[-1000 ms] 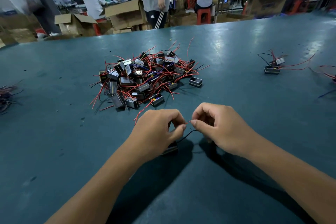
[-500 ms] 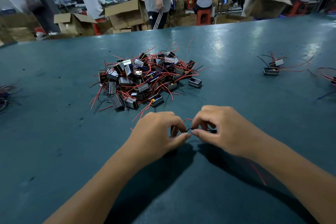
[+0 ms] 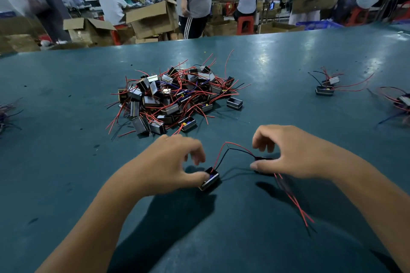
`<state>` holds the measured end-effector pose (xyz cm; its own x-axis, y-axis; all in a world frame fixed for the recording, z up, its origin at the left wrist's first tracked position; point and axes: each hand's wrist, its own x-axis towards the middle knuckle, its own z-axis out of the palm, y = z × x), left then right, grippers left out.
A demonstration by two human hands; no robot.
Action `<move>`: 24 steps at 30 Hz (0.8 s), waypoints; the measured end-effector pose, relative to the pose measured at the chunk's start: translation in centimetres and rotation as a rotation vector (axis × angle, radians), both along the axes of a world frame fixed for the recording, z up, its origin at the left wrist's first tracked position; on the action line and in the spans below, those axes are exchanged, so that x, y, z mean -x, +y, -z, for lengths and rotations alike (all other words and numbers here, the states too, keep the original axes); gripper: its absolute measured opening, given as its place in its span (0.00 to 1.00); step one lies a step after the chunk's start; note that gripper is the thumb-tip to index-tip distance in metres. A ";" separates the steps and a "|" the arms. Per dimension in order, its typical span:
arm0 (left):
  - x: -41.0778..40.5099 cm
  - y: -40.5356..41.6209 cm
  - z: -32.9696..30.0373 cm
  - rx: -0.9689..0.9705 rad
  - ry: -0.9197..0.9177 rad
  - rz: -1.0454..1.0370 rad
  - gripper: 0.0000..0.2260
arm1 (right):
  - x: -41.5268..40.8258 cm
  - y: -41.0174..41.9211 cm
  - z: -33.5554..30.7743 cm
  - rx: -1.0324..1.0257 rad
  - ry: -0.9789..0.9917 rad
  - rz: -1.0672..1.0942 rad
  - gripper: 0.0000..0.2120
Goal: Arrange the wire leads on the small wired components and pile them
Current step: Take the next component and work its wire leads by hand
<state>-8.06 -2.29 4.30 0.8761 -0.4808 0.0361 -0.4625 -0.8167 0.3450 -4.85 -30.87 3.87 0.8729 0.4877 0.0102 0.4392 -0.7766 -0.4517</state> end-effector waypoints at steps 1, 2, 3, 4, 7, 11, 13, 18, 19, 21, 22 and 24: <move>0.1 0.1 0.1 -0.098 0.011 0.004 0.19 | 0.1 0.2 0.2 0.085 -0.005 0.006 0.15; 0.1 -0.1 0.2 -0.137 0.032 -0.004 0.18 | 0.2 0.5 0.4 0.133 -0.020 0.021 0.14; 0.2 -0.5 0.4 -0.123 0.062 -0.020 0.16 | 0.3 0.9 0.6 0.147 -0.033 0.051 0.13; 0.2 -0.9 0.7 -0.074 0.101 -0.037 0.14 | 0.3 1.3 0.7 0.140 -0.039 0.089 0.12; 0.2 -2.2 1.2 0.104 0.244 -0.096 0.12 | 0.8 2.3 1.2 0.072 -0.032 0.177 0.14; 0.3 -3.4 1.8 0.303 0.390 -0.161 0.06 | 1.6 3.5 1.7 -0.052 0.021 0.167 0.11; 0.4 -3.9 2.0 0.354 0.404 -0.204 0.06 | 1.9 3.7 1.6 -0.080 0.057 0.163 0.10; 0.3 -4.5 2.3 0.438 0.436 -0.246 0.09 | 2.4 4.0 1.4 -0.055 0.011 0.193 0.10; 0.3 -4.5 2.3 0.457 0.465 -0.254 0.09 | 2.6 4.1 1.3 -0.052 -0.001 0.198 0.10; 0.3 -4.5 2.3 0.478 0.511 -0.257 0.10 | 2.8 4.4 1.2 -0.047 -0.020 0.206 0.11; 0.3 -4.4 2.4 0.480 0.516 -0.255 0.10 | 2.9 4.4 1.2 -0.045 -0.024 0.206 0.11; 0.2 -4.4 2.6 0.471 0.494 -0.256 0.11 | 2.9 4.5 1.0 -0.036 -0.026 0.201 0.11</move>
